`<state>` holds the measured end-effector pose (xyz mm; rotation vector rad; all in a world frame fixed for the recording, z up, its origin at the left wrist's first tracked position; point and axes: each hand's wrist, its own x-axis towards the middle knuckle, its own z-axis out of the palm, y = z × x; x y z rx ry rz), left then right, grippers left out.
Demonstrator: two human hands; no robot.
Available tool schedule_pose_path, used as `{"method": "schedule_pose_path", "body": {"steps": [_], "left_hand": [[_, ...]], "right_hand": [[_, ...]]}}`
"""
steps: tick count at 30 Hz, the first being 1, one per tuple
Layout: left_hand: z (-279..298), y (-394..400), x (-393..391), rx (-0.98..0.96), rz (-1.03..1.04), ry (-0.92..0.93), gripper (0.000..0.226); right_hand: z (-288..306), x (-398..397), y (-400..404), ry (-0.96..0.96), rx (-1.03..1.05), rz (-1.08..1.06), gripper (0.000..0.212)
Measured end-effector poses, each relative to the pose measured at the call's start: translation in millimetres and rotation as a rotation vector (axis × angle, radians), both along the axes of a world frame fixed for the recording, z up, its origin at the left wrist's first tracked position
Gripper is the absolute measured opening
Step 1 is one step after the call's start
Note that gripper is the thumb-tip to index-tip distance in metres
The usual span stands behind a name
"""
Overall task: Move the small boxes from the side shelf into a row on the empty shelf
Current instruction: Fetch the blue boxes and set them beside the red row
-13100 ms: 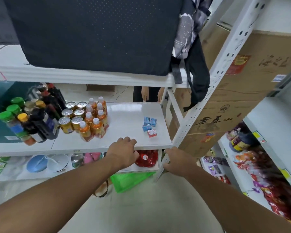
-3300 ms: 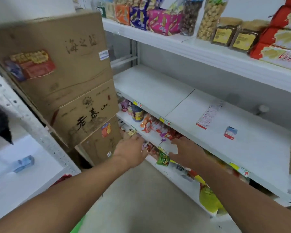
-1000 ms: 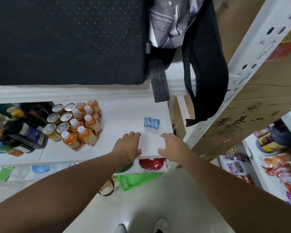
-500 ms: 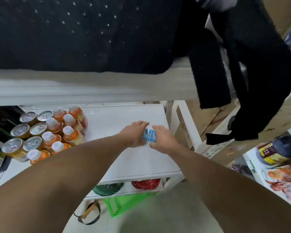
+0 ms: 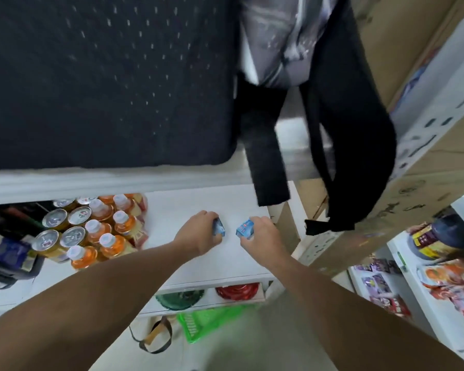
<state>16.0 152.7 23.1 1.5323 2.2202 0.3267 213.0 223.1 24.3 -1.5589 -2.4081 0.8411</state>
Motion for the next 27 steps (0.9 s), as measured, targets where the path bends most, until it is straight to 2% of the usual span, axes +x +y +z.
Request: {"method": "schedule_pose_path", "body": {"steps": [8,15,20,27], "left_hand": [[76,-54,20,0.032,0.021,0.032,0.036],[101,-84,47,0.088,-0.036,-0.008,0.052],[98,-91,56,0.107,-0.156,-0.013,0.056],[91,-98,89,0.127,-0.383,-0.104,0.056]], "right_hand": [[70,32,-45,0.02,0.03,0.088,0.066],[90,71,-85,0.059,0.04,0.071,0.069],[95,96,-108,0.021,0.04,-0.08,0.066],[95,160,-174,-0.028,0.022,-0.421,0.062]]}}
